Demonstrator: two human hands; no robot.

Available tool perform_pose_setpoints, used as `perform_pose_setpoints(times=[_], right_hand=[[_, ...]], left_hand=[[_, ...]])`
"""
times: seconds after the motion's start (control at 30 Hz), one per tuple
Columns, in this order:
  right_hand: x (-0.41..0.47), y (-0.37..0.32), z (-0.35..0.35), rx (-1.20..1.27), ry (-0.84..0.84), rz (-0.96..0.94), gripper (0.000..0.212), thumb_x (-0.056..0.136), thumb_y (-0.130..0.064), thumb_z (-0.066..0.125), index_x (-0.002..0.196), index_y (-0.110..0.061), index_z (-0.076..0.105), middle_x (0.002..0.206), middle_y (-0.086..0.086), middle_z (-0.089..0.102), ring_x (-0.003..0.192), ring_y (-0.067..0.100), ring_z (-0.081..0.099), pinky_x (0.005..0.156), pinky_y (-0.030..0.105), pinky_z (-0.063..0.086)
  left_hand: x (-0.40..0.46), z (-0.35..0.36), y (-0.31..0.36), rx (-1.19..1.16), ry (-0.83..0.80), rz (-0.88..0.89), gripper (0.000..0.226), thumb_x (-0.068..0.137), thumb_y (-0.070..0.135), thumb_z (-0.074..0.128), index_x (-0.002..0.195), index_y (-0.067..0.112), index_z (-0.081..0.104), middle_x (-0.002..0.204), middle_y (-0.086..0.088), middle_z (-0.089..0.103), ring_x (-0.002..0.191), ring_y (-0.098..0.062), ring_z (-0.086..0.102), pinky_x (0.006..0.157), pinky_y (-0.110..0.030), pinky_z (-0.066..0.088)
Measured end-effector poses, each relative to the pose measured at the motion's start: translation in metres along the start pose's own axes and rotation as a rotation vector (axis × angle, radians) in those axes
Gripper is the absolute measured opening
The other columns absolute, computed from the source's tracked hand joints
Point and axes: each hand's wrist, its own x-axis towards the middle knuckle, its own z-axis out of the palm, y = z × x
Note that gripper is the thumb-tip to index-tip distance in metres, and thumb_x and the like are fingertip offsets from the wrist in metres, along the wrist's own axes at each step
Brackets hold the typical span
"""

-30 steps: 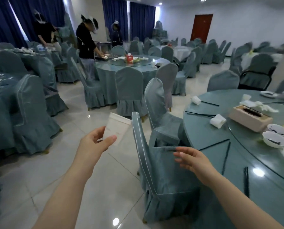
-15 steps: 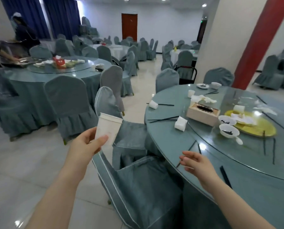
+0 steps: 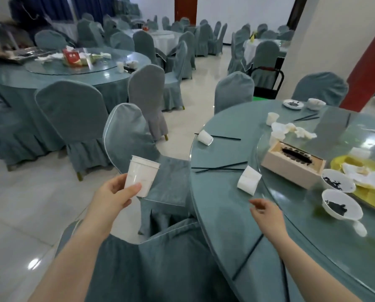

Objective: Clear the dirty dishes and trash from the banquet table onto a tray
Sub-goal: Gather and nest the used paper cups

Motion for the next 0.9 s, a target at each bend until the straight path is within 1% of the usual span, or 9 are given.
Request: perform_pose_setpoints(times=[0.1,0.2,0.27,0.37,0.5,0.6,0.67,0.77,0.9], right_hand=[[0.066,0.016,0.004,-0.227,0.001,-0.089,0.038,0.08,-0.005,0.065,0.117,-0.014,0.061,0.122,0.006,0.056,0.115,0.024,0.051,0.094,0.029,0.038],[0.116,0.028,0.01,-0.406,-0.069,-0.114,0.058,0.078,-0.008,0.069,0.132,-0.011,0.049,0.142,0.013,0.041,0.13,0.033,0.035,0.107,0.038,0.03],[0.135,0.037,0.018,-0.526,-0.134,-0.142,0.066,0.076,-0.01,0.07,0.137,-0.011,0.043,0.144,0.014,0.038,0.133,0.034,0.031,0.107,0.041,0.031],[0.153,0.042,0.032,-0.563,-0.185,-0.175,0.062,0.075,-0.009,0.067,0.133,-0.01,0.047,0.132,0.014,0.049,0.12,0.034,0.042,0.1,0.041,0.038],[0.157,0.023,0.044,-0.221,-0.255,-0.102,0.052,0.069,-0.018,0.074,0.115,-0.014,0.05,0.109,0.003,0.056,0.1,0.025,0.053,0.08,0.032,0.043],[0.158,-0.001,0.043,0.111,-0.337,-0.122,0.042,0.07,-0.017,0.076,0.099,-0.028,0.048,0.098,-0.01,0.056,0.087,0.012,0.055,0.064,0.014,0.041],[0.161,-0.022,0.038,0.312,-0.443,-0.139,0.04,0.069,-0.023,0.075,0.097,-0.04,0.053,0.097,-0.02,0.059,0.086,0.001,0.057,0.064,0.01,0.046],[0.169,-0.047,0.031,0.451,-0.565,-0.133,0.04,0.068,-0.037,0.075,0.101,-0.045,0.054,0.105,-0.023,0.06,0.09,-0.001,0.061,0.071,0.016,0.051],[0.174,-0.059,0.031,0.433,-0.649,-0.128,0.033,0.075,-0.026,0.077,0.102,-0.031,0.058,0.106,-0.006,0.067,0.087,0.018,0.066,0.078,0.031,0.056]], left_hand=[[0.035,0.033,-0.009,0.03,0.018,-0.03,0.031,0.081,0.021,0.074,0.108,0.031,0.065,0.107,0.015,0.071,0.1,-0.006,0.065,0.085,-0.032,0.05],[0.058,0.06,-0.018,0.055,0.049,-0.089,0.027,0.08,0.018,0.074,0.1,0.034,0.066,0.1,0.019,0.072,0.096,-0.002,0.066,0.08,-0.027,0.049],[0.066,0.069,-0.025,0.088,0.085,-0.13,0.029,0.078,0.017,0.075,0.1,0.035,0.066,0.1,0.018,0.072,0.095,-0.001,0.065,0.078,-0.025,0.049],[0.079,0.082,-0.031,0.144,0.114,-0.187,0.039,0.079,0.016,0.074,0.114,0.029,0.064,0.108,0.012,0.07,0.101,-0.007,0.064,0.084,-0.028,0.051],[0.096,0.109,-0.032,0.232,0.077,-0.217,0.047,0.078,0.012,0.075,0.12,0.027,0.061,0.113,0.013,0.067,0.103,-0.008,0.062,0.086,-0.031,0.05],[0.105,0.132,-0.034,0.286,0.043,-0.218,0.052,0.073,0.006,0.078,0.116,0.028,0.06,0.111,0.012,0.066,0.099,-0.009,0.063,0.077,-0.024,0.05],[0.11,0.147,-0.033,0.348,0.015,-0.195,0.055,0.069,0.004,0.079,0.114,0.029,0.06,0.109,0.012,0.065,0.098,-0.007,0.062,0.074,-0.02,0.049],[0.116,0.169,-0.03,0.499,-0.055,-0.122,0.055,0.067,0.005,0.08,0.105,0.039,0.06,0.106,0.019,0.063,0.1,-0.001,0.057,0.077,-0.021,0.048],[0.122,0.189,-0.026,0.634,-0.123,-0.039,0.054,0.066,0.015,0.081,0.099,0.05,0.056,0.108,0.021,0.061,0.1,0.003,0.055,0.083,-0.023,0.047]])
